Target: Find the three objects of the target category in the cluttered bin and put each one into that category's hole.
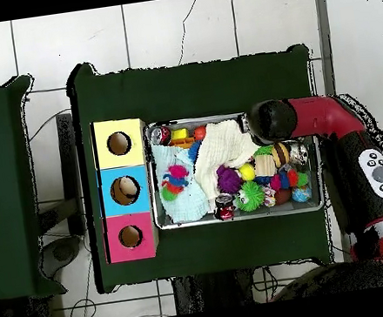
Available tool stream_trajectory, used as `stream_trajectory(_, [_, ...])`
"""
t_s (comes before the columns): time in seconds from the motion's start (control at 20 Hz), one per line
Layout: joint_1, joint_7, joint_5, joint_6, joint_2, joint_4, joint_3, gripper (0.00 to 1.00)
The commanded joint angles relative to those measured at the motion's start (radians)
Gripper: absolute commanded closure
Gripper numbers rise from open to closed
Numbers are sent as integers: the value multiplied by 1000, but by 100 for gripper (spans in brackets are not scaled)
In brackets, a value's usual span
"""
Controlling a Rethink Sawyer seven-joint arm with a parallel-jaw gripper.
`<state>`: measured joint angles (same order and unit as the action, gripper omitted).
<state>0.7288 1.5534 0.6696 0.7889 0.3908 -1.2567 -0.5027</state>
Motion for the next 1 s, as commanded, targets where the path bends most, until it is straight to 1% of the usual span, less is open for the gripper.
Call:
stream_trajectory(0.05, [-22, -300, 86, 107, -10, 7, 13, 0])
stream_trajectory(0.2, [-19, -284, 94, 107, -55, 3, 17, 0])
stream_trajectory(0.3, [-32, -276, 123, 99, -110, 31, 30, 0])
stream_trajectory(0.4, [-56, -253, 157, 93, -140, 55, 56, 0])
stream_trajectory(0.55, [-87, -236, 176, 119, -140, 80, 85, 0])
stream_trajectory(0.8, [-116, -233, 172, 162, -127, 102, 115, 0])
stream_trajectory(1.0, [-131, -235, 170, 187, -138, 125, 131, 0])
